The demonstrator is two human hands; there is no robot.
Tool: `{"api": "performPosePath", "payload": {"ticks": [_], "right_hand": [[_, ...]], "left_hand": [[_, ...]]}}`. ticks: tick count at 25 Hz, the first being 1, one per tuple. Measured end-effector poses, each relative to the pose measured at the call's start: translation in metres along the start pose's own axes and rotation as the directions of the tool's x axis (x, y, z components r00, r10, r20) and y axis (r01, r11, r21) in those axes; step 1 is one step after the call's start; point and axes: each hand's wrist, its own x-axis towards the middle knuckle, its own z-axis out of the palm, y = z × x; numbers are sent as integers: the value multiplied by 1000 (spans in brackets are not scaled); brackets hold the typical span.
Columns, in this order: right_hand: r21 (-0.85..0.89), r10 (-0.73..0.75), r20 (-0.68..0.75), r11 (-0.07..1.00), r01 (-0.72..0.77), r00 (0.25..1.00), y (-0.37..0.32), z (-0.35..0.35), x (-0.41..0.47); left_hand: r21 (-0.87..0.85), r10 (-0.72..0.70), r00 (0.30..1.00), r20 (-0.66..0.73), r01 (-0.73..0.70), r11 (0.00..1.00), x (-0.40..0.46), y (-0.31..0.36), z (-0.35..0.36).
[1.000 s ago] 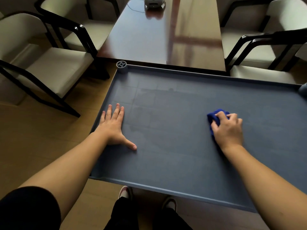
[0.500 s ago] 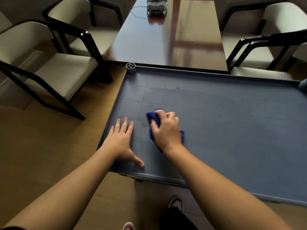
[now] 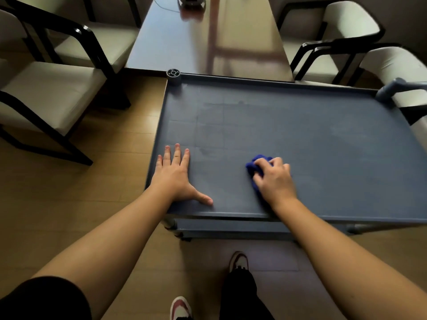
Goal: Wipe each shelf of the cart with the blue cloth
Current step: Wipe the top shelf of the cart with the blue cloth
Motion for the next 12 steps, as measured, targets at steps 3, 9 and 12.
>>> {"api": "performPosePath", "payload": {"ticks": [3, 9, 12], "right_hand": [[-29, 176, -53, 984, -177, 983, 56, -16, -9], [42, 279, -41, 960, -277, 959, 86, -30, -9], [281, 250, -116, 937, -210, 961, 86, -31, -17]], "left_hand": [[24, -6, 1000, -5, 7, 1000, 0, 1, 0], [35, -4, 1000, 1, 4, 999, -13, 8, -13], [14, 4, 992, -125, -2, 1000, -40, 18, -5]]}}
